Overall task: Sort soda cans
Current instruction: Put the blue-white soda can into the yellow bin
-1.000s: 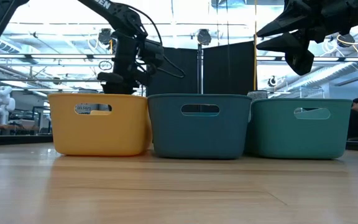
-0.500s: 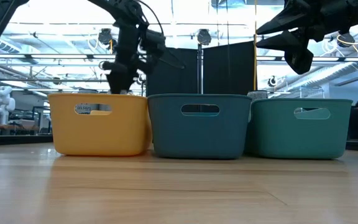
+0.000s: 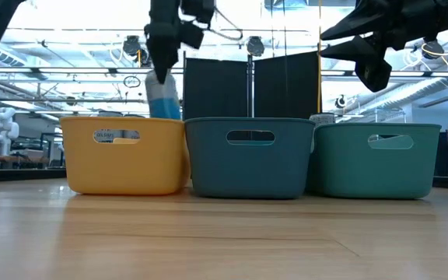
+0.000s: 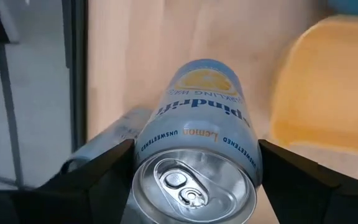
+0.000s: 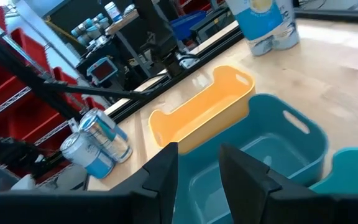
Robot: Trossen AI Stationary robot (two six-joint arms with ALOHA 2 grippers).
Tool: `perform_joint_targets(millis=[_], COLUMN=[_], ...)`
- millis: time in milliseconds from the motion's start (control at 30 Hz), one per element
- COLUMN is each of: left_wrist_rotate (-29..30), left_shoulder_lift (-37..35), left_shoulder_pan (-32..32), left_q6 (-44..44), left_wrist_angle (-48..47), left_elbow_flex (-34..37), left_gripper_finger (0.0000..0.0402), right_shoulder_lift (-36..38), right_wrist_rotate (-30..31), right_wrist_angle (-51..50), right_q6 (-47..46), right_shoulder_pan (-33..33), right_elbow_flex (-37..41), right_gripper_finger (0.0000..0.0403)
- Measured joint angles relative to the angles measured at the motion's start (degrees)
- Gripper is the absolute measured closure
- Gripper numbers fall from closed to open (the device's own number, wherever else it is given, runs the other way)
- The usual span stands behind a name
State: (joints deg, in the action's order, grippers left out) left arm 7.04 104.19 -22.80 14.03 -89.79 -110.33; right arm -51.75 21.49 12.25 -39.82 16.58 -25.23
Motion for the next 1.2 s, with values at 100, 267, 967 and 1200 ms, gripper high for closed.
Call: perform_joint_targets(millis=[100,267,967,1200], left_wrist_rotate=[-4.29,-6.41,-6.79,-6.75], left_shoulder_lift=[-0.92,-1.85,-2.70,-2.67], left_shoulder_pan=[2.78,6.91,17.62,14.90], left_q6=[-3.05,-10.09,-23.81,-22.68], left_wrist_angle=[-0.41,-0.18,-0.16,5.83], left_elbow_flex=[-0.73,-0.72,11.26,18.28], left_gripper_finger=[0.0091,0.0091,0.0091,0.0091], right_shoulder_lift=[0.00,-0.02,-0.02,-0.02], right_wrist_rotate=[-2.20,-3.95,-7.70,-8.39], right_wrist_angle=[0.00,-0.04,-0.42,-0.38], right_q6=[0.04,0.29,1.51,0.36], right_shoulder_pan=[0.02,0.04,0.00,0.02], right_elbow_flex=[0.00,0.00,0.00,0.00], right_gripper_finger=[0.0296,0.0296,0.0296,0.0296])
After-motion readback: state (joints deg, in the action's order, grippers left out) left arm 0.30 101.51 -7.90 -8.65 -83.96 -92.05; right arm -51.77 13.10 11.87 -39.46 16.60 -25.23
